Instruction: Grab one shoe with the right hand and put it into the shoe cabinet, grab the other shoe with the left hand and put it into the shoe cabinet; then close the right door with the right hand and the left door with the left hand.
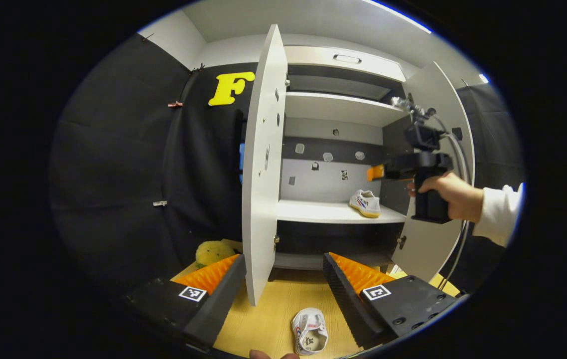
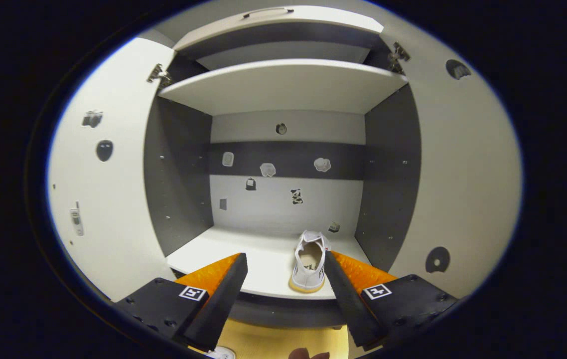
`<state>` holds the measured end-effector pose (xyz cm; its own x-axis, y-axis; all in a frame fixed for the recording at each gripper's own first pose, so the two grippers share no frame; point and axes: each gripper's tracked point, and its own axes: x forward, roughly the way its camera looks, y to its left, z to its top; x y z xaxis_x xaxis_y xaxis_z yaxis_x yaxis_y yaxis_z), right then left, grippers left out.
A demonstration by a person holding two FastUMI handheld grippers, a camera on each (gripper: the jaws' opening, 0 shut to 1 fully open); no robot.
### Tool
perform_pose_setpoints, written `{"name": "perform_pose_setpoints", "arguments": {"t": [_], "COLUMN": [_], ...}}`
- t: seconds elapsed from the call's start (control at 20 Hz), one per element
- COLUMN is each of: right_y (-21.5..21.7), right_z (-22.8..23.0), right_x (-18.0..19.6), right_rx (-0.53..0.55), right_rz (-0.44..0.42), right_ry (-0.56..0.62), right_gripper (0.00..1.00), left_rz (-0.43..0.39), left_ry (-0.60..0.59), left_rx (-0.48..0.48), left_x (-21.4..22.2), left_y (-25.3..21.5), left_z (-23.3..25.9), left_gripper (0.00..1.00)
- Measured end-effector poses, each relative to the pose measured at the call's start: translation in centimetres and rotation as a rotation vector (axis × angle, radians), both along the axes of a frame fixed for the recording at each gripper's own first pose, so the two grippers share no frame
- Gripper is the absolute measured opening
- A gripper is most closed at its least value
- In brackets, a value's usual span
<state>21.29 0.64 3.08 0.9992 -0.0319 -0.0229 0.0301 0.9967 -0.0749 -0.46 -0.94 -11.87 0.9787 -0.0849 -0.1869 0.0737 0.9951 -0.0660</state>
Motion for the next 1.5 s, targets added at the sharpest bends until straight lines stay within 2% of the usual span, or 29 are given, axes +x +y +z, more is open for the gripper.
{"name": "perform_pose_setpoints", "arguments": {"t": [0.2, 0.35, 0.55, 0.7, 0.75, 0.9, 1.05, 1.2, 1.35, 1.5], "right_y": [1.2, 2.0, 2.2, 1.2, 0.8, -0.5, -2.0, -3.5, -4.9, -5.9], "right_z": [1.4, 1.8, 1.8, 1.8, 1.7, 1.7, 1.6, 1.8, 2.2, 2.3], "right_x": [-8.1, -12.4, -16.2, -18.1, -18.5, -19.5, -20.5, -21.4, -22.5, -23.2], "right_rx": [-0.007, -0.021, 0.007, 0.029, 0.034, 0.048, 0.047, 0.032, 0.018, 0.009], "right_rz": [0.037, 0.057, 0.073, 0.060, 0.055, 0.030, -0.001, -0.032, -0.063, -0.088], "right_ry": [-0.084, -0.111, -0.108, -0.113, -0.110, -0.108, -0.105, -0.101, -0.108, -0.112], "right_gripper": [0.98, 0.98, 0.98, 0.98, 0.98, 0.98, 0.98, 0.98, 0.98, 0.98], "left_rz": [-0.046, -0.098, -0.198, -0.237, -0.242, -0.248, -0.248, -0.257, -0.268, -0.233], "left_ry": [0.098, 0.186, 0.283, 0.372, 0.399, 0.452, 0.481, 0.478, 0.450, 0.435], "left_rx": [-0.007, 0.018, 0.043, 0.041, 0.045, 0.071, 0.087, 0.096, 0.116, 0.147], "left_x": [-1.2, -2.5, -4.3, -4.8, -4.7, -3.3, -1.6, 0.3, 2.2, 3.5], "left_y": [-0.9, -2.1, -4.2, -5.3, -5.6, -5.8, -6.2, -6.9, -7.7, -7.4], "left_z": [-6.4, -11.6, -17.4, -22.1, -23.6, -27.3, -30.2, -31.8, -32.6, -33.0], "left_gripper": [0.98, 0.98, 0.97, 0.94, 0.89, 0.83, 0.71, 0.68, 0.55, 0.45]}}
